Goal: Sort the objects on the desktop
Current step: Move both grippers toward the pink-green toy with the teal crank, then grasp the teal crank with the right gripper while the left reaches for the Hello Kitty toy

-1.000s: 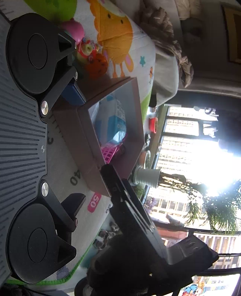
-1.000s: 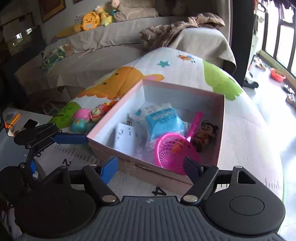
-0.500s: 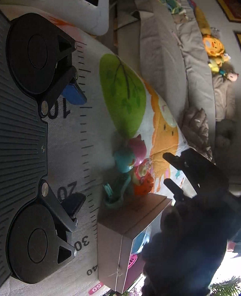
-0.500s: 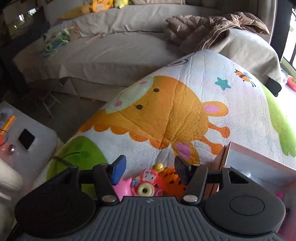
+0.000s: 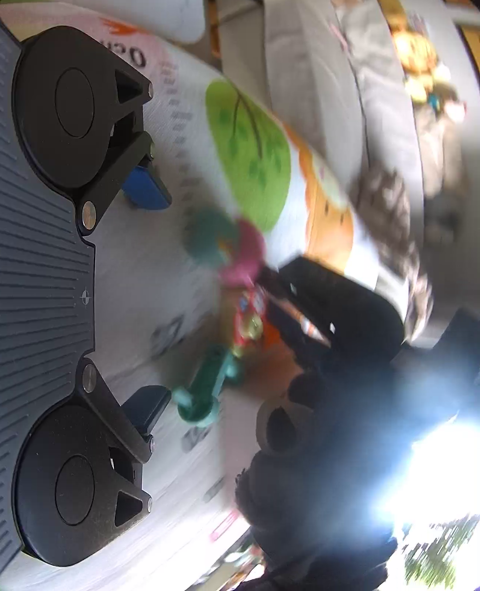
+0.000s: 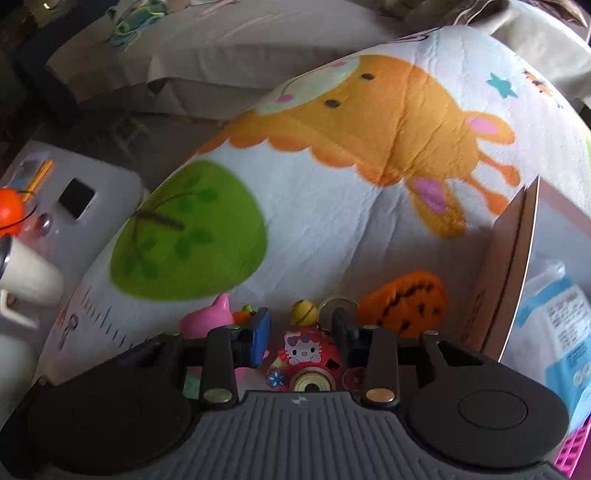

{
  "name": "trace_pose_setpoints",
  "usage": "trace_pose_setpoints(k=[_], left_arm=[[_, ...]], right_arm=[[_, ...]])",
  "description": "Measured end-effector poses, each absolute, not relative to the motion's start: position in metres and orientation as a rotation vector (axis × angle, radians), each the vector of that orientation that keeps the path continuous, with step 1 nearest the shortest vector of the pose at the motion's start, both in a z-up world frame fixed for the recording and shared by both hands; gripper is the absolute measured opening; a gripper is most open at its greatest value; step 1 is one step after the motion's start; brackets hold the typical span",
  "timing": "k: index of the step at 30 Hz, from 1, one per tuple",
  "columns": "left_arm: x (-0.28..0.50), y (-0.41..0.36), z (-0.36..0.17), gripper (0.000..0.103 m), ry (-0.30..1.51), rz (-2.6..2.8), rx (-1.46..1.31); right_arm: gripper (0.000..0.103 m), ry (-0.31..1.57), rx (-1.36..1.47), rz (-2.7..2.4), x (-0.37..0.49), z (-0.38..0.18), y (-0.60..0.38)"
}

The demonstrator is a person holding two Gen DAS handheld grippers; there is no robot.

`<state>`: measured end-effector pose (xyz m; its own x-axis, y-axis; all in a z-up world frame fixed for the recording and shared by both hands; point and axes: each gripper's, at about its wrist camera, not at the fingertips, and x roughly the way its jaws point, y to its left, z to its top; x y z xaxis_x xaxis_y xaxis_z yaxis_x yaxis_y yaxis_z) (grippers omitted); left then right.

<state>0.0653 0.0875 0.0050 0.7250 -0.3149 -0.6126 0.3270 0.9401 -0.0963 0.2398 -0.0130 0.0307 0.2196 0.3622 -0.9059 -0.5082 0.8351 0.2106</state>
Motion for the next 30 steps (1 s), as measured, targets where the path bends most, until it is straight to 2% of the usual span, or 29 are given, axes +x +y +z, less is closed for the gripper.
trace_pose_setpoints(k=[3, 5, 9, 12, 17, 21, 24, 26, 28, 30], left_arm=[[0.05, 0.078, 0.004, 0.103, 0.692, -0.386, 0.068], [0.042, 0.076, 0.005, 0.103, 0.685, -0.405, 0.068], [0.039, 0.072, 0.006, 0.103, 0.69, -0.389, 0.04], [0.043, 0.066, 0.005, 0.103, 0.704, -0.356, 0.039], [0.049, 0.06, 0.012, 0.103, 0.702, -0.299, 0.038], [0.046, 0.064, 0.021, 0.103, 0.669, -0.16, 0.083], [0.046, 0.075, 0.028, 0.103, 0.678, -0.096, 0.056], [0.045, 0.078, 0.034, 0.103, 0.669, -0.099, 0.034], [0.042, 0.076, 0.038, 0.103, 0.661, -0.149, 0.024], [0.042, 0.067, 0.037, 0.103, 0.675, -0.237, 0.023]], right_arm=[[0.037, 1.24, -0.124, 0.663, 0.207, 0.037, -0.03], [0.038, 1.185, -0.078, 0.699, 0.185, 0.051, -0.058], [0.062, 0.995, -0.061, 0.644, 0.145, 0.076, -0.123], [0.063, 0.974, -0.005, 0.568, 0.135, 0.072, -0.166], [0.061, 0.831, 0.005, 0.408, 0.135, 0.065, -0.202], [0.067, 0.779, -0.035, 0.612, 0.112, 0.061, -0.182], [0.067, 0.764, -0.152, 0.732, 0.091, 0.049, -0.15], [0.061, 0.759, -0.236, 0.734, 0.082, 0.038, -0.131], [0.028, 0.775, -0.263, 0.728, 0.079, 0.031, -0.125], [0.017, 0.796, -0.236, 0.734, 0.076, 0.03, -0.13]])
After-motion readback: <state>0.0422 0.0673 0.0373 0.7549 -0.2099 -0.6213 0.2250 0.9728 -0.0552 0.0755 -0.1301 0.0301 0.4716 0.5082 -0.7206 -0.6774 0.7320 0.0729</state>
